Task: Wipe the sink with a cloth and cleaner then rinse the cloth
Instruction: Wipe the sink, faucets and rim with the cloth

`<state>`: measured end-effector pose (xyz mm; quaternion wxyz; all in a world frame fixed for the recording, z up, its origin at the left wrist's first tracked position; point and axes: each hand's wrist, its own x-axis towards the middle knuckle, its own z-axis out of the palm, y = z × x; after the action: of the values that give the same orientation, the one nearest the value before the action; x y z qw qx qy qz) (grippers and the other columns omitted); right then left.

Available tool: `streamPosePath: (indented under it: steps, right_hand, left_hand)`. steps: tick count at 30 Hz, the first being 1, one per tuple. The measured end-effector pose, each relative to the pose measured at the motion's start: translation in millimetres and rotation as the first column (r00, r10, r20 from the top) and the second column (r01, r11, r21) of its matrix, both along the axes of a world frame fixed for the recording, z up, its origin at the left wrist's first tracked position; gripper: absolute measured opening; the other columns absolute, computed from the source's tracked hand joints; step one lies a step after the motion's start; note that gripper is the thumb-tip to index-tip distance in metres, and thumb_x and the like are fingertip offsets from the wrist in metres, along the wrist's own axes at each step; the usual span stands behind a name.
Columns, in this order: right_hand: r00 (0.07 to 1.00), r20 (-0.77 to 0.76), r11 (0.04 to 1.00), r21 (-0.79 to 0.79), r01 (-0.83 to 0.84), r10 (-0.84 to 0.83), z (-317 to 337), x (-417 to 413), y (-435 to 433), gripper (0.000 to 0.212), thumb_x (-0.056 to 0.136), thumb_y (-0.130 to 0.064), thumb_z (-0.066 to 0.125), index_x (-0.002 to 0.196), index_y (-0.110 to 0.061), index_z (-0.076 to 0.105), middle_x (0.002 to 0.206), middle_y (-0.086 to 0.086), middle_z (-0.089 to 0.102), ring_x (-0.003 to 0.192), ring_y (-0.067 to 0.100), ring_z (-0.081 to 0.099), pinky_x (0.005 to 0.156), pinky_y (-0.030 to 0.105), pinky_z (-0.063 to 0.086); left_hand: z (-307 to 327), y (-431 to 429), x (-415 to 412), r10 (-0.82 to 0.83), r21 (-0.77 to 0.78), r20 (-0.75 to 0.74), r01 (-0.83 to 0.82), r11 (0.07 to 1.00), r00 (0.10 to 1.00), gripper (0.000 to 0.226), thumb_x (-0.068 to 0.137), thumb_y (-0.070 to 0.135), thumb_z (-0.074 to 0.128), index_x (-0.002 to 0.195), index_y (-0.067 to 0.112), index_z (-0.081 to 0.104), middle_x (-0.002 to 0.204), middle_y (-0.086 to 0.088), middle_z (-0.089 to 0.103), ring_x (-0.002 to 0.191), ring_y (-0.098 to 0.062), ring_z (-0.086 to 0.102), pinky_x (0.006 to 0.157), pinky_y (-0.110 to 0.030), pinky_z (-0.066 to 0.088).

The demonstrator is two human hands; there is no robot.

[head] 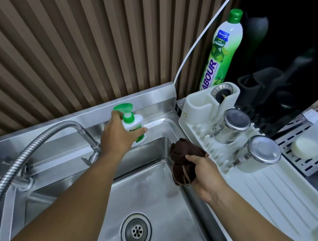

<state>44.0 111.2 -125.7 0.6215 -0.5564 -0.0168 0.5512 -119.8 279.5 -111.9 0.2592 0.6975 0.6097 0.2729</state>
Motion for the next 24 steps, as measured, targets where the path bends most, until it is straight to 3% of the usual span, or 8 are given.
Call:
streamPosePath:
  steps: [5, 10, 13, 15, 18, 20, 22, 24]
  right_hand:
    - [1.0, -0.003, 1.0, -0.017, -0.012, 0.012, -5, 0, 2, 0.034, 0.094, -0.001, 0.051, 0.123, -0.013, 0.062, 0.094, 0.021, 0.071, 0.076, 0.033, 0.062, 0.065, 0.044, 0.043]
    - [1.0, -0.016, 1.0, -0.024, 0.007, -0.007, -6, -2, 6, 0.034, 0.093, -0.002, 0.052, 0.125, -0.01, 0.063, 0.096, 0.021, 0.071, 0.073, 0.031, 0.065, 0.061, 0.041, 0.047]
    - [0.999, -0.023, 0.999, -0.043, 0.025, -0.026, -5, -5, 9, 0.029, 0.095, -0.006, 0.055, 0.123, -0.01, 0.064, 0.105, 0.02, 0.074, 0.083, 0.033, 0.069, 0.07, 0.046, 0.052]
    - [0.998, -0.044, 0.996, -0.079, 0.029, -0.033, -4, -9, 12, 0.025, 0.099, -0.018, 0.056, 0.118, -0.006, 0.064, 0.107, 0.021, 0.072, 0.089, 0.037, 0.065, 0.074, 0.049, 0.051]
    - [0.993, -0.099, 0.995, -0.079, 0.064, -0.071, 0, -15, 18, 0.038, 0.1, -0.035, 0.055, 0.115, 0.0, 0.06, 0.106, 0.028, 0.062, 0.092, 0.041, 0.057, 0.079, 0.05, 0.05]
    - [0.991, -0.132, 0.998, -0.051, 0.027, -0.034, 2, -18, 19, 0.049, 0.098, -0.042, 0.057, 0.128, -0.004, 0.055, 0.119, 0.028, 0.063, 0.104, 0.04, 0.064, 0.096, 0.052, 0.051]
    - [0.989, -0.148, 1.0, -0.018, -0.003, 0.0, 3, -20, 19, 0.054, 0.099, -0.042, 0.056, 0.149, -0.03, 0.038, 0.128, 0.02, 0.062, 0.108, 0.032, 0.068, 0.099, 0.052, 0.052]
    - [0.996, -0.091, 1.0, -0.005, -0.006, 0.005, 11, -22, 17, 0.051, 0.103, -0.037, 0.053, 0.147, -0.052, 0.031, 0.123, 0.01, 0.063, 0.101, 0.023, 0.07, 0.096, 0.046, 0.053]
  left_hand:
    - [2, -8, -3, 0.0, 0.016, 0.022, 0.0, 1.0, 1.0, 0.077, 0.059, 0.049, 0.093, 0.114, 0.026, 0.043, 0.108, 0.007, 0.057, 0.093, -0.024, 0.056, 0.074, -0.035, 0.047]
    - [-7, -34, -9, 0.066, 0.023, 0.065, -0.068, 0.997, 0.996, 0.088, 0.066, 0.052, 0.088, 0.133, 0.029, 0.037, 0.129, 0.003, 0.062, 0.108, -0.026, 0.062, 0.085, -0.043, 0.055]
    - [-17, -67, -11, 0.152, 0.189, 0.103, -0.17, 0.967, 0.983, 0.067, 0.081, 0.042, 0.079, 0.132, 0.016, 0.043, 0.128, -0.008, 0.058, 0.115, -0.029, 0.057, 0.09, -0.045, 0.053]
    - [-25, -92, -9, 0.002, 0.26, 0.194, -0.053, 0.964, 0.981, 0.052, 0.083, 0.036, 0.069, 0.127, 0.015, 0.048, 0.122, -0.005, 0.058, 0.112, -0.023, 0.056, 0.094, -0.037, 0.049]
    - [-28, -121, -2, -0.354, 0.008, 0.241, 0.363, 0.932, 0.904, 0.069, 0.074, 0.036, 0.064, 0.139, 0.029, 0.042, 0.127, 0.014, 0.054, 0.12, 0.001, 0.052, 0.1, -0.01, 0.037]
    - [-32, -131, 7, -0.466, -0.123, 0.26, 0.507, 0.853, 0.846, 0.08, 0.072, 0.03, 0.067, 0.144, 0.04, 0.034, 0.132, 0.022, 0.051, 0.124, 0.007, 0.048, 0.099, -0.007, 0.036]
    - [-35, -133, 15, -0.489, -0.112, 0.245, 0.526, 0.843, 0.837, 0.076, 0.073, 0.023, 0.069, 0.141, 0.04, 0.041, 0.131, 0.02, 0.054, 0.121, 0.0, 0.051, 0.097, -0.016, 0.043]
    - [-42, -131, 17, -0.509, -0.037, 0.19, 0.525, 0.851, 0.839, 0.059, 0.075, 0.016, 0.066, 0.132, 0.029, 0.057, 0.124, 0.015, 0.058, 0.115, -0.009, 0.053, 0.095, -0.02, 0.044]
